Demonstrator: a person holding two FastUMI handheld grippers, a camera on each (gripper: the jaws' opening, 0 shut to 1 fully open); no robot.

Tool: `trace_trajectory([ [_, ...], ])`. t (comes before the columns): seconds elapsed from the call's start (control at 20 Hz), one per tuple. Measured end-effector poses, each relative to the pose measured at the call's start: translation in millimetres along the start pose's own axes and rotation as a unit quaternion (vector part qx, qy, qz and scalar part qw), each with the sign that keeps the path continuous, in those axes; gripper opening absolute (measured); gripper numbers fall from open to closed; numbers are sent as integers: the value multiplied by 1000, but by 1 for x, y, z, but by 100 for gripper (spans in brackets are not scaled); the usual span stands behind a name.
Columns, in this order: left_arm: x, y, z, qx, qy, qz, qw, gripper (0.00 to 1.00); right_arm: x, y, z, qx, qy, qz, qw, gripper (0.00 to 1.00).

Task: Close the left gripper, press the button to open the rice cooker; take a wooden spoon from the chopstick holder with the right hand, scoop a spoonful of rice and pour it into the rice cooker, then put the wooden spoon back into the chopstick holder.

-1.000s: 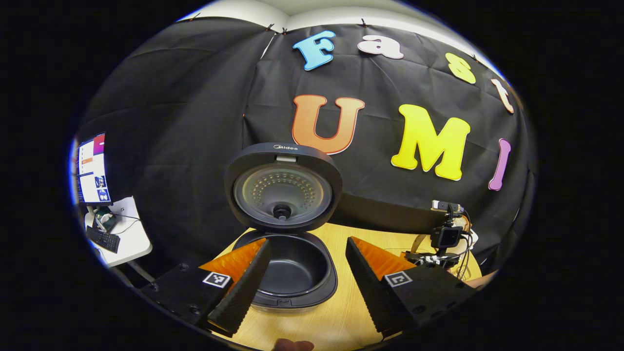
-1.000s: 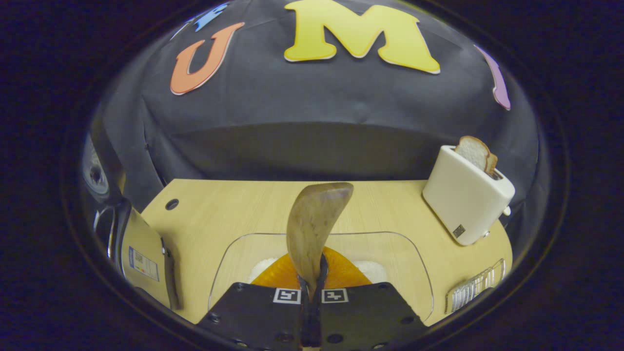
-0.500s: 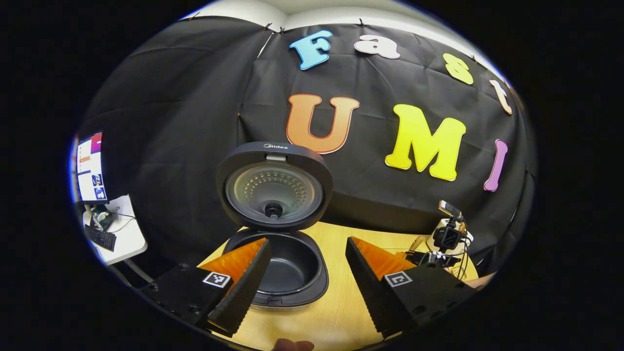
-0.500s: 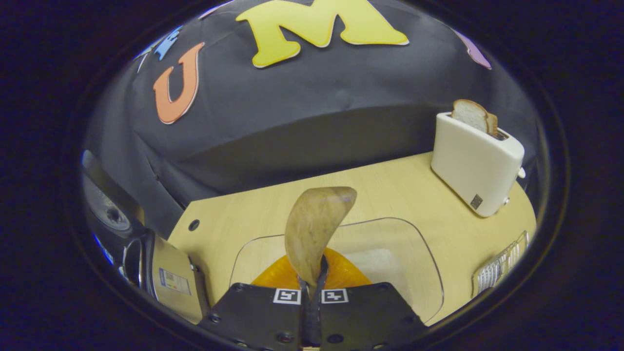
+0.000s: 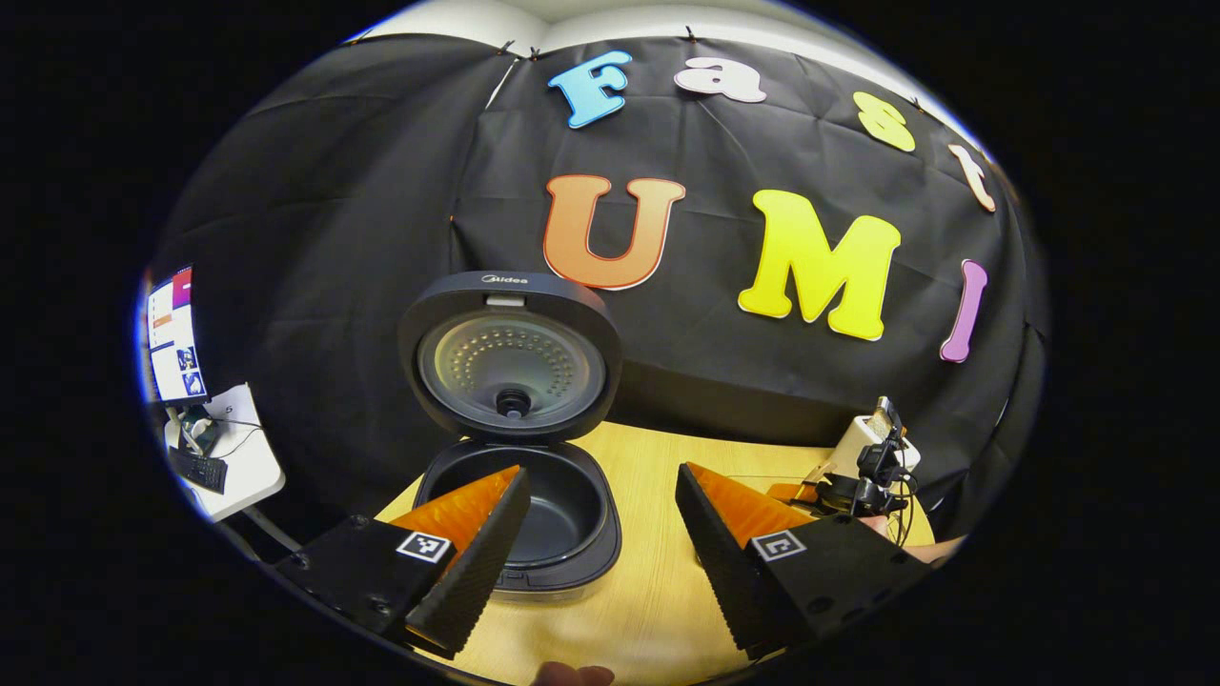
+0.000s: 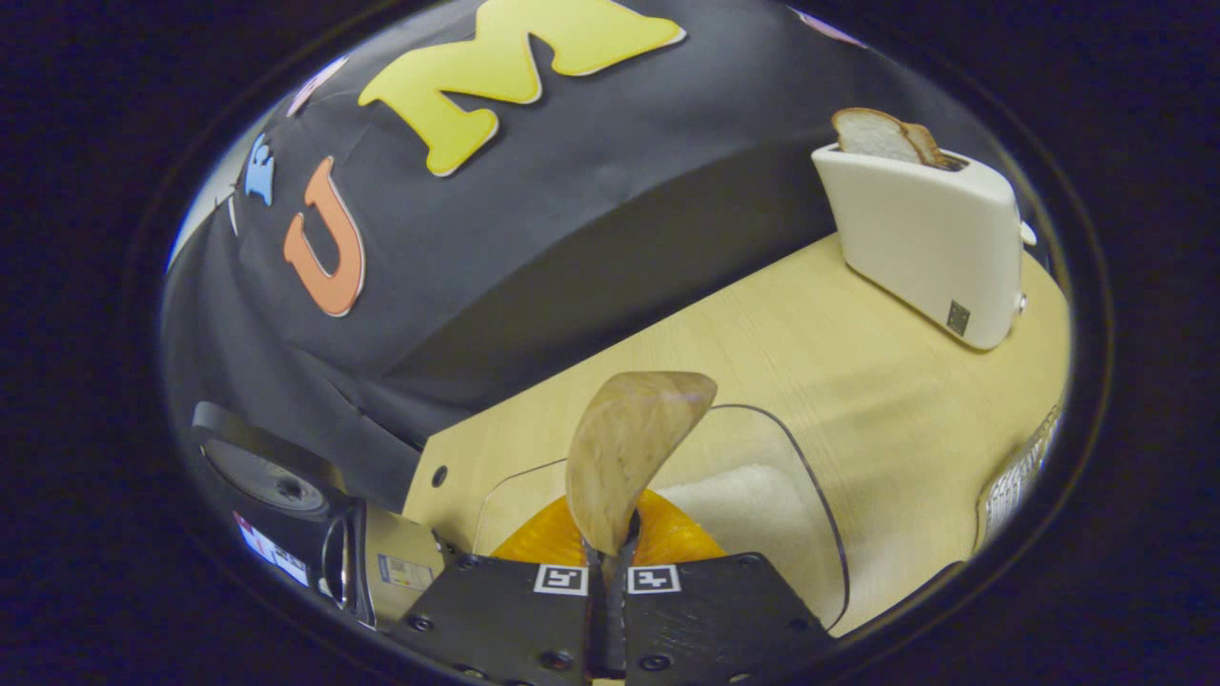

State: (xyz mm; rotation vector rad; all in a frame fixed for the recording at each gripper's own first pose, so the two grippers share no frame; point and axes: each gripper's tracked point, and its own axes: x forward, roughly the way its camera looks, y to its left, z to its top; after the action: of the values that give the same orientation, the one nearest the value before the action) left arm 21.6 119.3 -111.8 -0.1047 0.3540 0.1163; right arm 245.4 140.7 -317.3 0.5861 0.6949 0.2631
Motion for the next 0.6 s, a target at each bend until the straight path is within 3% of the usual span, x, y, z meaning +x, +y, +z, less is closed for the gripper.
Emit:
trace_trajectory([
  [0.4, -1, -20, 2, 13, 6, 4, 1000, 98, -16, -6, 20, 69, -20, 49, 996, 0],
  [0.6, -4, -28, 5, 13, 2, 6, 1000, 98, -27, 1, 32, 73, -29, 65, 995, 0],
])
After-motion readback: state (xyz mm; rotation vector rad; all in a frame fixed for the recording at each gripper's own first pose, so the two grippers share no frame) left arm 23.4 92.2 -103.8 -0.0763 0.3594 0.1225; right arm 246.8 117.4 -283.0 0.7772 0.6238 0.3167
